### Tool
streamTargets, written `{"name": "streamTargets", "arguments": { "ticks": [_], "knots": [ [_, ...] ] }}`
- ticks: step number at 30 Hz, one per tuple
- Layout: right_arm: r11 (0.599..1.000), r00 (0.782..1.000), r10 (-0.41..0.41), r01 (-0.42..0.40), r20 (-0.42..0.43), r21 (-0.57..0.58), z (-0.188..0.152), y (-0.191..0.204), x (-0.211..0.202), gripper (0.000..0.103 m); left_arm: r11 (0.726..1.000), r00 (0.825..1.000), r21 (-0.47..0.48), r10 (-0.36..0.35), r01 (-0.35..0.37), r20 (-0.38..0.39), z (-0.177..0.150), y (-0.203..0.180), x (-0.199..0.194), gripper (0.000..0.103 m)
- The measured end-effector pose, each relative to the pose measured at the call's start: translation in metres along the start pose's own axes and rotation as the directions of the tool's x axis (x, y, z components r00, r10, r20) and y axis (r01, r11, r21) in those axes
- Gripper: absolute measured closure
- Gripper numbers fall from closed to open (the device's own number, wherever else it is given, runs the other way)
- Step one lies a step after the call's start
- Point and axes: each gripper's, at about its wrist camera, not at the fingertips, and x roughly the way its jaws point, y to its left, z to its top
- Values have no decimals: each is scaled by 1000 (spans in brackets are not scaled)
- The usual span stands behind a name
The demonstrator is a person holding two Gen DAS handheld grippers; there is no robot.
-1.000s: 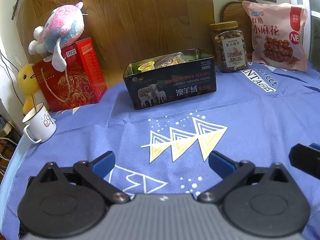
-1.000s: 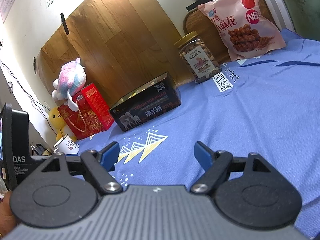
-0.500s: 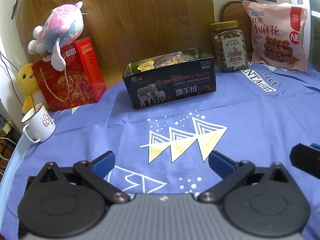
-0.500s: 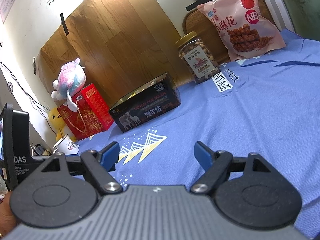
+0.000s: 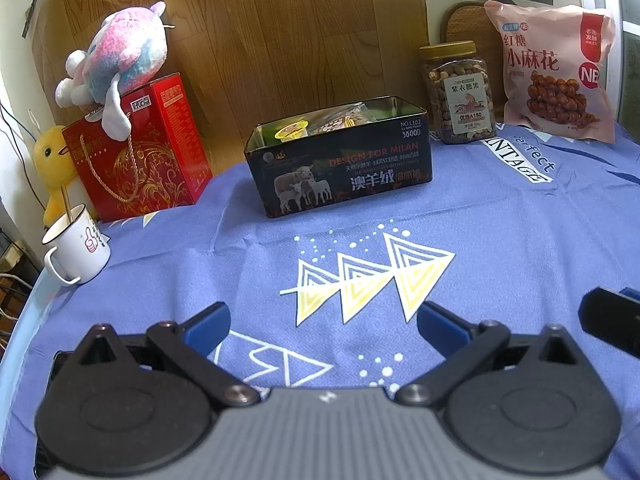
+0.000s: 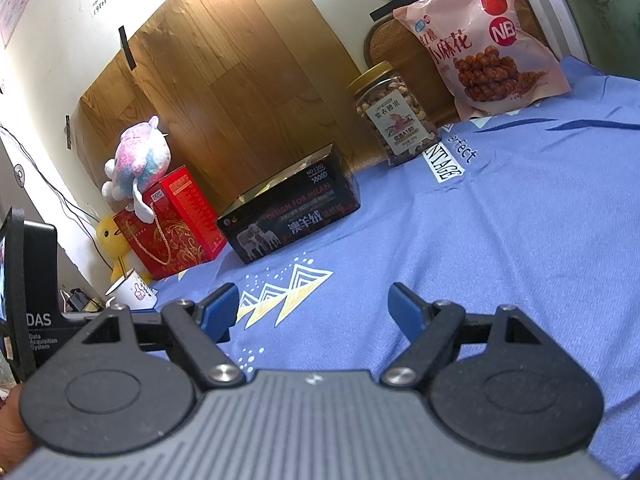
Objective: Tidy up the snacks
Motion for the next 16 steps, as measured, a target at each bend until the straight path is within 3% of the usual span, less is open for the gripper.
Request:
{"name": "streamTargets", "arguments": {
  "ticks": [11, 16],
  "knots": [
    [1000, 1000, 0, 0, 0, 1, 0, 0, 0, 19, 1000, 1000, -5, -8, 8, 0, 0, 1, 0, 0],
    [1000, 1000, 0, 0, 2, -6, -1, -1, 0, 19, 997, 996, 0, -83, 84, 32, -2, 0, -8, 0]
  ]
}}
